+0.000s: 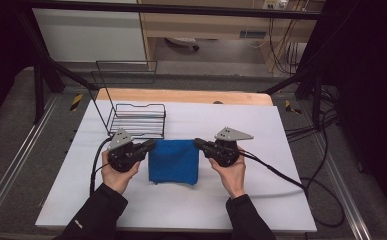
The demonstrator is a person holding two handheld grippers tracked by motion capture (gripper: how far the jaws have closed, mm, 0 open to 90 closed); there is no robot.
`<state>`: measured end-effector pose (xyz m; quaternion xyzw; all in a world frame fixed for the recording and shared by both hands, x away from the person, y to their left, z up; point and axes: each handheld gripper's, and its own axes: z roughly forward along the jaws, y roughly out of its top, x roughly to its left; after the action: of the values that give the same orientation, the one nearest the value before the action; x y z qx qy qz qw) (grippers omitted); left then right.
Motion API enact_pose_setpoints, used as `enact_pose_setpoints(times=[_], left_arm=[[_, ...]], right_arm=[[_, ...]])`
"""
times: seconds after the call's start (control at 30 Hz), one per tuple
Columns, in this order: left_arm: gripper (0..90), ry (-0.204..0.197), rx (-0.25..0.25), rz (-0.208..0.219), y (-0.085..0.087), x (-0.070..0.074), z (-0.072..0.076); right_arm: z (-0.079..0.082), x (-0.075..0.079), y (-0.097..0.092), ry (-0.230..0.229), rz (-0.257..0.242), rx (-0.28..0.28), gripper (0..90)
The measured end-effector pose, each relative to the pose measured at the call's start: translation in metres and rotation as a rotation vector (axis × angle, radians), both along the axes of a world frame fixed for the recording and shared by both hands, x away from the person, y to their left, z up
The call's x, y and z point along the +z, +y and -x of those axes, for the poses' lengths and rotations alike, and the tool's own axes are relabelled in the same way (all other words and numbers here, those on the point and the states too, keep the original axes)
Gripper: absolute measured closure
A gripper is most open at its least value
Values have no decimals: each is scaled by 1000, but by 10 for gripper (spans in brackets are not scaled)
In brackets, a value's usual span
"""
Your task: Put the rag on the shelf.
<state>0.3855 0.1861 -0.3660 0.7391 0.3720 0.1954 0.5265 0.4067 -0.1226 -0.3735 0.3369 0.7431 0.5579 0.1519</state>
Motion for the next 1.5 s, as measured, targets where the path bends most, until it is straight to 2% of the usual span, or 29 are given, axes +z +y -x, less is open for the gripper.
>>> enact_pose_setpoints(times=[0.23,0.77,1.5], left_arm=[[864,-29,4,25,1,6,3],[864,-99,14,69,6,22,13],[865,-192,56,138,24,45,22]], right_arm=[[5,10,-1,-54,-6,1,874],[13,31,1,-125,-50,3,874],[18,61,20,-228,-97,-9,874]])
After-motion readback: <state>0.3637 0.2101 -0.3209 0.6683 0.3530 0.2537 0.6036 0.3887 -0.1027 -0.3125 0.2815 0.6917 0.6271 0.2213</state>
